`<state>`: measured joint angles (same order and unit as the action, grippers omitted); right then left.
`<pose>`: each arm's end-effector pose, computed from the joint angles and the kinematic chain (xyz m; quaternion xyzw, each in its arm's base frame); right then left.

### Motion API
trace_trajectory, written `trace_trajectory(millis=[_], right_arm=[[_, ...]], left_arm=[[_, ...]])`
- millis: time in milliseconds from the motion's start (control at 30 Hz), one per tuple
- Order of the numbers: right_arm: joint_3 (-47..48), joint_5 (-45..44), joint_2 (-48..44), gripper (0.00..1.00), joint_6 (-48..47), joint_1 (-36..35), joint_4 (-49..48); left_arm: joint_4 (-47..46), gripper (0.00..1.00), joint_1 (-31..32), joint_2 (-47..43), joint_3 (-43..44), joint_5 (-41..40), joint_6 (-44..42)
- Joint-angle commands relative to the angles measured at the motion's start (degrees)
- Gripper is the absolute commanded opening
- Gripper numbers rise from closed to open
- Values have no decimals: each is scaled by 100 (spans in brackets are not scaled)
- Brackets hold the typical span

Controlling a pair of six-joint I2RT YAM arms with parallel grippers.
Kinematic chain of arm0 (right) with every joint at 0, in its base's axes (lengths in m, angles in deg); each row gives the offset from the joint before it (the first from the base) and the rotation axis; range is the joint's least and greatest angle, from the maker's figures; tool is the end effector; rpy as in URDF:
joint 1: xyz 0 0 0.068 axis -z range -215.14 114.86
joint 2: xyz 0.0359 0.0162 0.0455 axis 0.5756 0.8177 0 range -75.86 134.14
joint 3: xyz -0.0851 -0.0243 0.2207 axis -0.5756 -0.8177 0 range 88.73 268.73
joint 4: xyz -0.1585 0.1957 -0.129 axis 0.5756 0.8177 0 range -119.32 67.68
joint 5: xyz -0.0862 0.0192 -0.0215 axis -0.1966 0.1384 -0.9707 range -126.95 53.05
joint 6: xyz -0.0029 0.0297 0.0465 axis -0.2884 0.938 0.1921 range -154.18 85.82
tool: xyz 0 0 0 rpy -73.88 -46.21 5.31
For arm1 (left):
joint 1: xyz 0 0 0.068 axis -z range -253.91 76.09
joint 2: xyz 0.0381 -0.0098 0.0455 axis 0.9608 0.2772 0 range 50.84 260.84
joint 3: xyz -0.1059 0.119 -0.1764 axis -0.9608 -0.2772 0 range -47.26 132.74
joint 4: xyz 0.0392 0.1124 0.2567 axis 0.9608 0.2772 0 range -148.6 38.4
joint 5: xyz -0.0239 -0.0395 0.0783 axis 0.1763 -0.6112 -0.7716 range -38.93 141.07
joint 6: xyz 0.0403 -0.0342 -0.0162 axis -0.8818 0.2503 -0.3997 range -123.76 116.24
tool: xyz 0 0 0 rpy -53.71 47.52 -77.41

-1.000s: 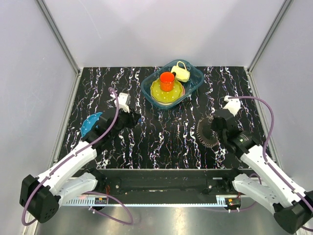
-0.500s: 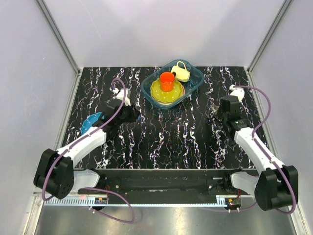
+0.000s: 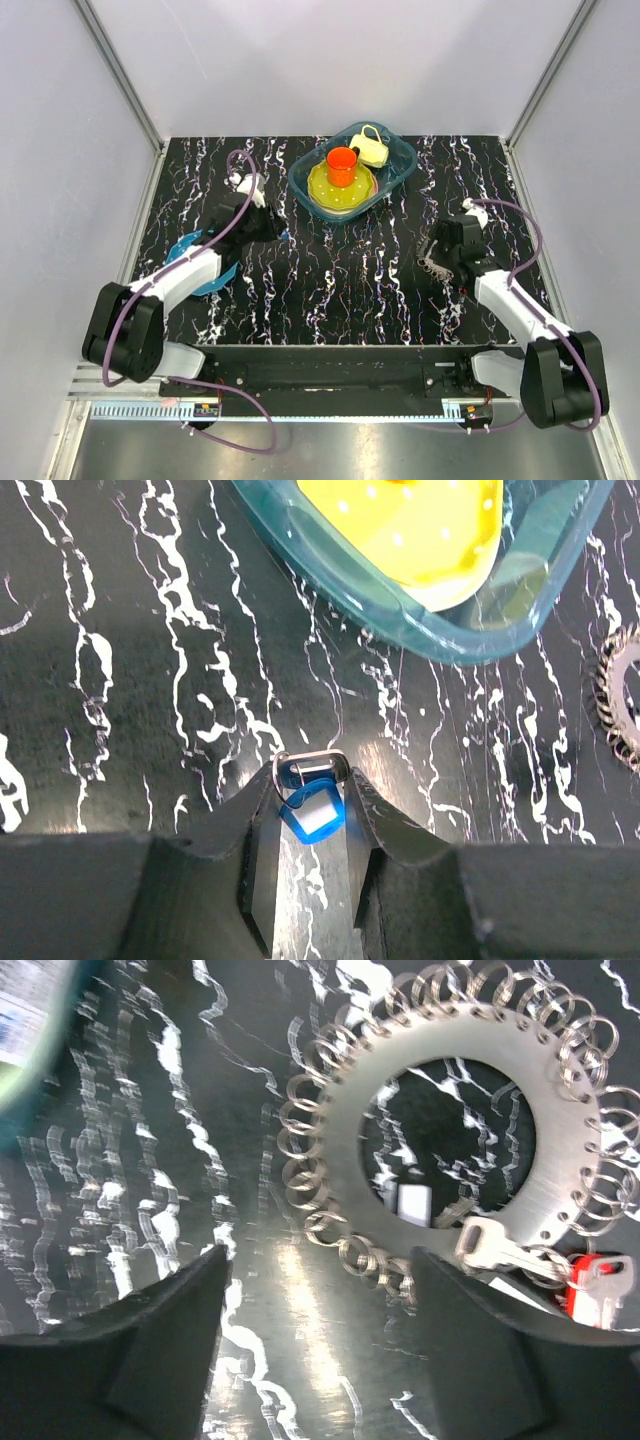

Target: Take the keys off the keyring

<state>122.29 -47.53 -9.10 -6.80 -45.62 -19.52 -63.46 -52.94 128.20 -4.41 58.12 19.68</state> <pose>0.2651 0.0419 0.1505 0.1706 0.8978 0.0487 0.4030 0.2987 -0.1194 0.1781 0.0123 0.8633 -0.2388 0.4444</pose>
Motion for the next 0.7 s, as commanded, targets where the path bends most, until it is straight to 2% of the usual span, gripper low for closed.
trace_trajectory(millis=[0, 33, 200, 300, 400, 500, 533, 633, 667], right_arm=[[449, 898, -541, 94, -109, 2, -5], [450, 979, -602, 100, -171, 11, 48], [616, 920, -945, 100, -312, -7, 627], [914, 498, -1077, 100, -14, 2, 1180], [1266, 566, -1122, 100, 189, -7, 1682], [1539, 794, -1078, 100, 172, 11, 2043], [1635, 778, -1043, 100, 206, -6, 2200], [1907, 585, -955, 100, 321, 2, 2638], [1987, 532, -928, 100, 356, 2, 2745]], left_arm=[[-164, 0, -181, 331, 505, 183, 99], [-155, 0, -181, 376, 496, 174, 238], [-120, 1, -172, 735, 347, 245, 512], [29, 2, -172, 955, 250, 209, 662], [47, 5, -172, 1131, 171, 253, 767], [204, 16, -172, 1237, 232, 166, 715], [266, 22, -172, 1272, 259, 157, 706], [460, 31, -172, 1247, 294, 192, 723], [469, 44, -172, 1107, 294, 165, 723]])
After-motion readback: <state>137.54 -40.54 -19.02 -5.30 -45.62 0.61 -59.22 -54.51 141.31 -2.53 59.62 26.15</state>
